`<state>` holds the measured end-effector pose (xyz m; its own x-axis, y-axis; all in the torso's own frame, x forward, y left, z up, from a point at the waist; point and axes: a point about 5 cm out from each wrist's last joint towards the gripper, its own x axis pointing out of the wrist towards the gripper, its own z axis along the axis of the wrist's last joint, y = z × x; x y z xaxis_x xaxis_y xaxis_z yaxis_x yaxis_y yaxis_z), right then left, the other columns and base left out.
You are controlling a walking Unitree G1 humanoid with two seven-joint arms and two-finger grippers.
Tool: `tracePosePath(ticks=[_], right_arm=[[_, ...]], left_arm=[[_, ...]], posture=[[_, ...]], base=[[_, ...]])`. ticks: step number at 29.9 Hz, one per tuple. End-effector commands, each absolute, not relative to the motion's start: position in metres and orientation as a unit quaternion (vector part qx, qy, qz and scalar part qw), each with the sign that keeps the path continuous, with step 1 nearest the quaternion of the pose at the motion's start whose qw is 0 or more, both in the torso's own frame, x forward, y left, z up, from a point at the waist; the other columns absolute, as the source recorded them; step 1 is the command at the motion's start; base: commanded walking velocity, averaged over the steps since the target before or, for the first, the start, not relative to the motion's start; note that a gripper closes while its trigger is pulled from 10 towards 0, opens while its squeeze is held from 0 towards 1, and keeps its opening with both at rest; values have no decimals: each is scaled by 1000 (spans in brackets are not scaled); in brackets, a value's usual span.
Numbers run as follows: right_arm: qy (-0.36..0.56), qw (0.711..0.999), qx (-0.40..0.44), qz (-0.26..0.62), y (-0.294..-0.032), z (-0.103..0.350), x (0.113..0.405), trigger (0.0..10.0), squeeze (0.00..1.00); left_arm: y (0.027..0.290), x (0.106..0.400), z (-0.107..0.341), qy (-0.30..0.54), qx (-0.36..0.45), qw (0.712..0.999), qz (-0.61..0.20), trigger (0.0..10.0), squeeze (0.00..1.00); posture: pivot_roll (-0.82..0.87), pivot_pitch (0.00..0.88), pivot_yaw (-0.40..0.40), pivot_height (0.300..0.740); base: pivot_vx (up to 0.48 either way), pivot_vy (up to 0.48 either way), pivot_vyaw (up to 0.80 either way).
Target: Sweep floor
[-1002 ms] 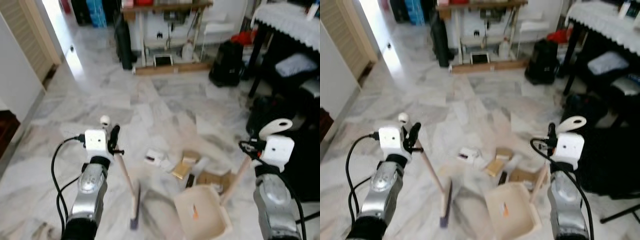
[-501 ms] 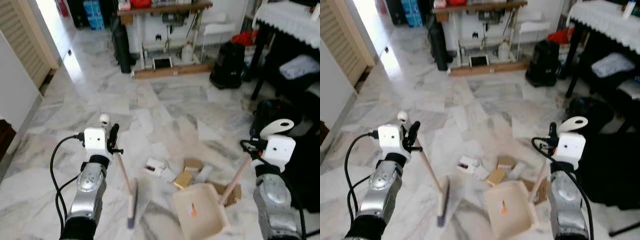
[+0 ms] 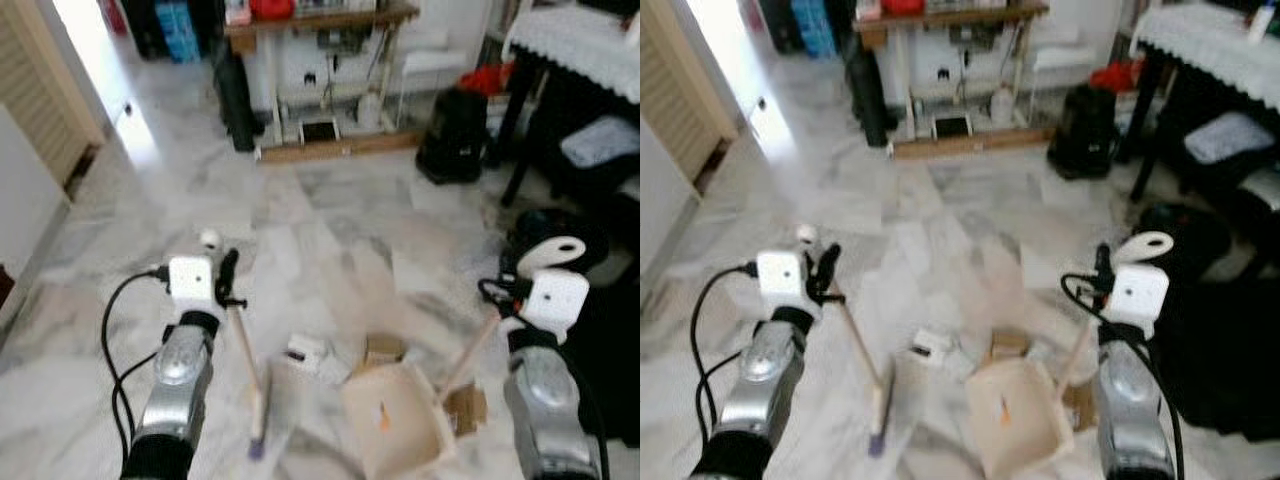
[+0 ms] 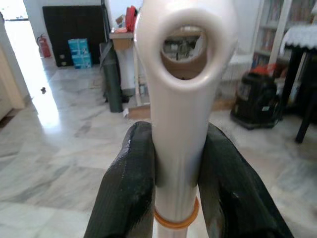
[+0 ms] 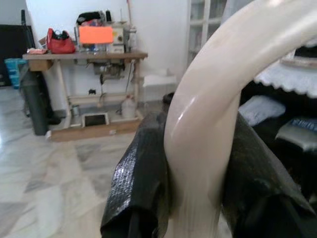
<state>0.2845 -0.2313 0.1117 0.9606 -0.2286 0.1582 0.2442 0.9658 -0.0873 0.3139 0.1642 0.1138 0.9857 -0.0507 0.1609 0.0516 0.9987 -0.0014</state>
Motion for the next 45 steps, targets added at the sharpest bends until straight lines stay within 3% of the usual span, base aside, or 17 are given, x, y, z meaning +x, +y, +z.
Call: tracePosePath(ticks=[1,38,45], right_arm=[[-105,987,-49,-112,-225,125,289,10000,0],[-107,987,-38,-115,-224,127,291,10000,0],[-104,987,-29,-115,-223,126,291,10000,0]], left_arm=[[172,316,126,-107,6,994,-17,10000,0],[172,318,128,-106,-3,994,-17,10000,0],[172,318,128,-106,-3,994,-18,10000,0]], posture=[[-127,0,25,740],[-125,0,28,740],[-123,0,32,740]], base=[[334,0,0],[26,0,-43],[0,338,0]])
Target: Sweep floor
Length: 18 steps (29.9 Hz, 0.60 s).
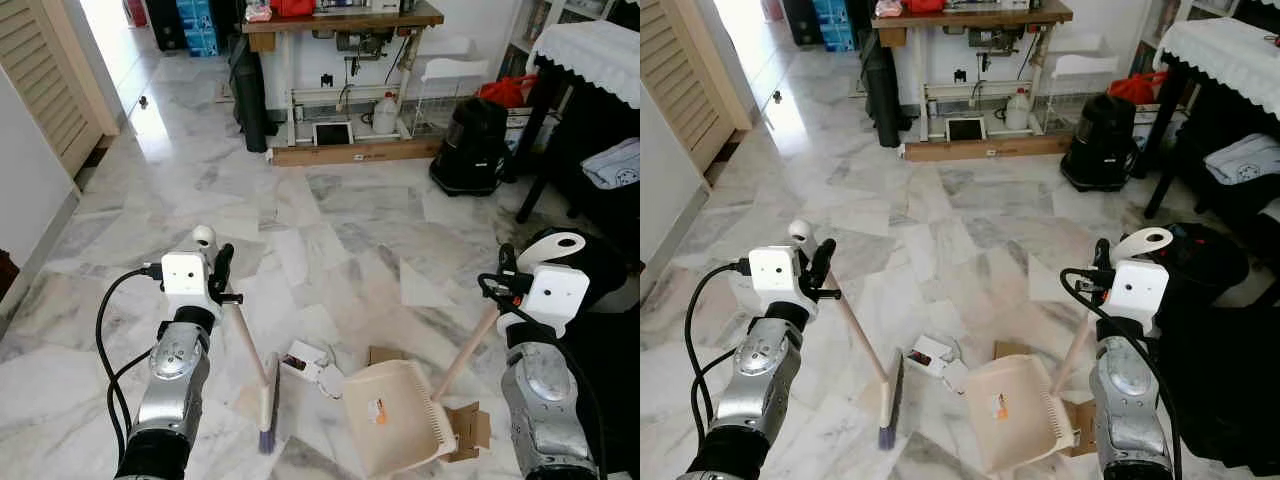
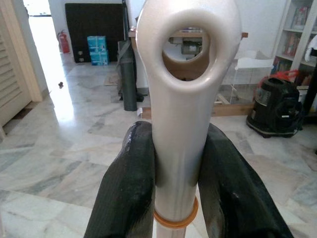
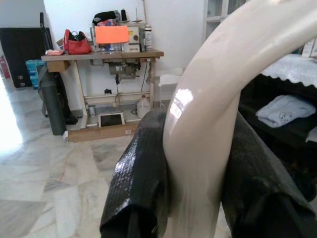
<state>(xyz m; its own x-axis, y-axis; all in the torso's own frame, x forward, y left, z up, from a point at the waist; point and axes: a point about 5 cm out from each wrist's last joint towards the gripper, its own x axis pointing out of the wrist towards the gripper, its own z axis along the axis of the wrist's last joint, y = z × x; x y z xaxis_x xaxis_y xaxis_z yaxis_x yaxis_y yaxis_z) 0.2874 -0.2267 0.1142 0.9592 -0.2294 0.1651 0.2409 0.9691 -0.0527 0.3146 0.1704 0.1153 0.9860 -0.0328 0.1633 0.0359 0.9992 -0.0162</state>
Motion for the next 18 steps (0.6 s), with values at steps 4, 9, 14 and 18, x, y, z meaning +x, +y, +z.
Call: tracePosePath(ticks=[4,9,14,18], right_arm=[[-100,988,-19,-116,-222,125,292,10000,0],[-104,988,-29,-115,-222,125,292,10000,0],[-105,988,-29,-114,-221,125,292,10000,0],[-100,988,-23,-116,-221,124,292,10000,0]], left_arm=[[172,318,128,-107,-3,994,-19,10000,0],[172,318,128,-107,-3,994,-20,10000,0],[172,318,128,-107,-3,994,-21,10000,0],[172,318,129,-107,-2,994,-21,10000,0]], posture=[[-123,0,34,740],[-121,0,35,740],[-121,0,38,740],[-120,0,38,740]], base=[[0,402,-400],[0,398,-640],[0,398,0],[0,398,0]])
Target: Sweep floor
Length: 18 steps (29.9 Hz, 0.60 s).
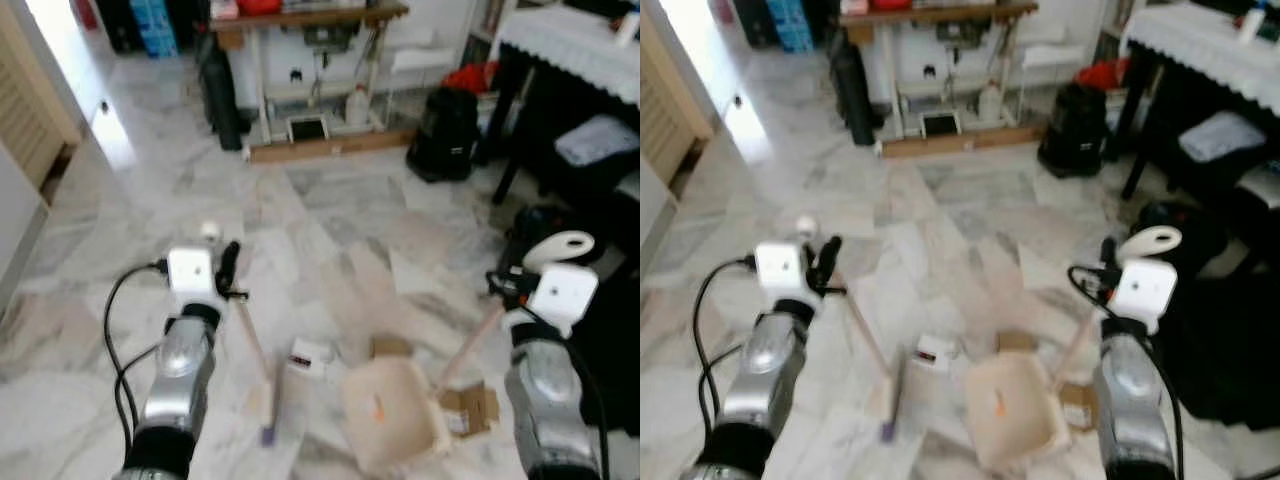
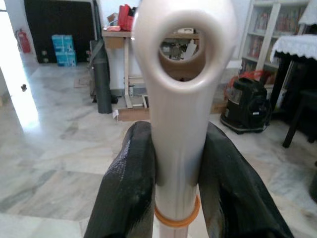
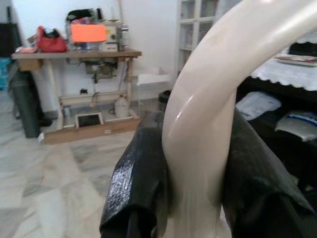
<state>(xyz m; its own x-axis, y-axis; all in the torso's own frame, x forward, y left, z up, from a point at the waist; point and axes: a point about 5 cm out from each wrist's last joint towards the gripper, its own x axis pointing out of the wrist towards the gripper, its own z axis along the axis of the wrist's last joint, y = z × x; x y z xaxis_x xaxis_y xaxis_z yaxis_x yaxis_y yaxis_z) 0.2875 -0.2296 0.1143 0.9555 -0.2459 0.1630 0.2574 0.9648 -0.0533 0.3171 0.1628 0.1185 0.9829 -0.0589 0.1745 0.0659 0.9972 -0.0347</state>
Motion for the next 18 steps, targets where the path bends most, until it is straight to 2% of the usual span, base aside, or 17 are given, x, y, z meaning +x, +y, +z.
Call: tracePosePath(ticks=[1,6,10,18], right_arm=[[-100,988,-23,-116,-221,124,292,10000,0],[-101,988,-19,-115,-220,124,292,10000,0],[-103,988,-23,-116,-220,124,292,10000,0],[-101,988,-23,-115,-218,123,292,10000,0]], left_arm=[[172,318,129,-107,-2,994,-21,10000,0],[172,318,130,-108,-2,994,-22,10000,0],[171,318,130,-109,-2,994,-24,10000,0],[171,318,130,-107,1,994,-28,10000,0]], posture=[[-120,0,38,740],[-119,0,41,740],[-117,0,41,740],[-114,0,42,740]], base=[[0,398,0],[0,396,-800],[0,378,0],[0,0,0]])
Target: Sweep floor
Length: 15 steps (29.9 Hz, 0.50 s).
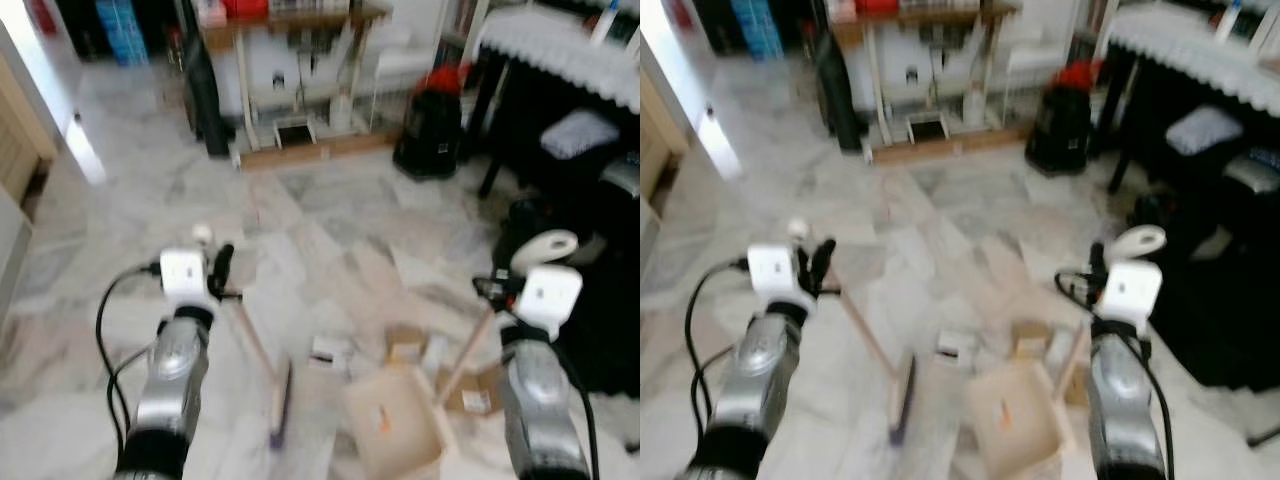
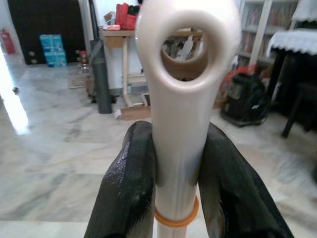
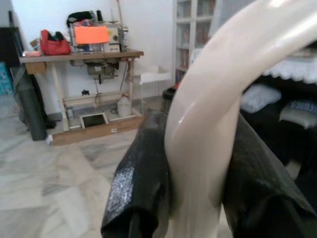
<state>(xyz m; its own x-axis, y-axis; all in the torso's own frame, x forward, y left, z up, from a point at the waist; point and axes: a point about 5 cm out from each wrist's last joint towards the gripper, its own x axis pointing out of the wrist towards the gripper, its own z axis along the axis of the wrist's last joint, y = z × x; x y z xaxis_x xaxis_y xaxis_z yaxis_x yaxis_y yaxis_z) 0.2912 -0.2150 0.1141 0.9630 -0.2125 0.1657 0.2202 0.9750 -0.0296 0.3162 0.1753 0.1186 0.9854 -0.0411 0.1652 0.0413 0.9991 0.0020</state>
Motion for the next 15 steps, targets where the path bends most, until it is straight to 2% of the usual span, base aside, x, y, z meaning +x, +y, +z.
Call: tracePosePath(ticks=[1,12,15], right_arm=[[-101,988,-23,-115,-218,123,292,10000,0],[-98,988,-25,-118,-218,121,291,10000,0],[-91,985,-35,-141,-225,118,288,10000,0]], left_arm=[[171,318,130,-107,2,994,-28,10000,0],[168,318,129,-102,1,994,-36,10000,0],[166,318,128,-98,0,994,-45,10000,0]], posture=[[-113,0,43,740],[-114,0,45,740],[-113,0,47,740]], base=[[0,0,0],[0,0,0],[0,0,0]])
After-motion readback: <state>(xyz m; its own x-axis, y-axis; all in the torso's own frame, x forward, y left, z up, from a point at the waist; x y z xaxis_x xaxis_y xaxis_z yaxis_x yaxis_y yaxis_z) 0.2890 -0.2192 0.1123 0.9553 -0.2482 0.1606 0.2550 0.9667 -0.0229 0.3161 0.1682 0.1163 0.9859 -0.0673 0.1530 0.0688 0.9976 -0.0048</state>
